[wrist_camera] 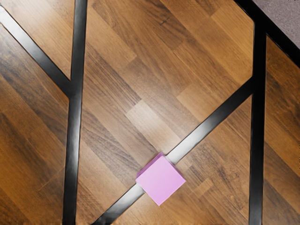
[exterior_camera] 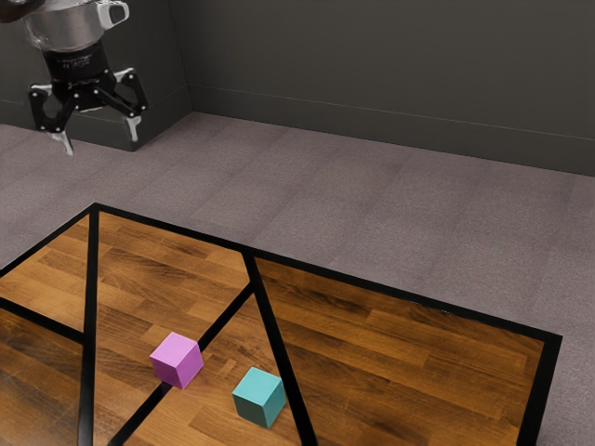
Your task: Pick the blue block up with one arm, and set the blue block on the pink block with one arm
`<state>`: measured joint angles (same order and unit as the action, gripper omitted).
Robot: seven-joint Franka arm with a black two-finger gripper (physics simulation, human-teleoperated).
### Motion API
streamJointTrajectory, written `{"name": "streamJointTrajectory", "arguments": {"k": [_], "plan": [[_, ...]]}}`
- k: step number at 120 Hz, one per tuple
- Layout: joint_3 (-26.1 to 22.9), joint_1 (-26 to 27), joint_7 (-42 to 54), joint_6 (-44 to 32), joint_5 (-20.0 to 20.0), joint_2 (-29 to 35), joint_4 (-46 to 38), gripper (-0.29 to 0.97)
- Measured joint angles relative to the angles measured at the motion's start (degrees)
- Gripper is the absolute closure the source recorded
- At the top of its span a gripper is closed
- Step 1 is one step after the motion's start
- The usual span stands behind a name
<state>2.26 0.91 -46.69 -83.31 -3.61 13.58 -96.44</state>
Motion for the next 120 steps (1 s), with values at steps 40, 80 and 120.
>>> {"name": "streamJointTrajectory", "arguments": {"k": [40, 80, 120], "plan": [[-1.1, 11.88, -15.58, -7.63, 2.09, -10.17, -8.38, 0.0], [-1.29, 12.38, 3.55, -26.14, 1.74, -14.85, -17.29, 0.0], [-4.97, 10.43, 15.43, -42.09, 5.06, -17.26, -25.55, 0.0]]}}
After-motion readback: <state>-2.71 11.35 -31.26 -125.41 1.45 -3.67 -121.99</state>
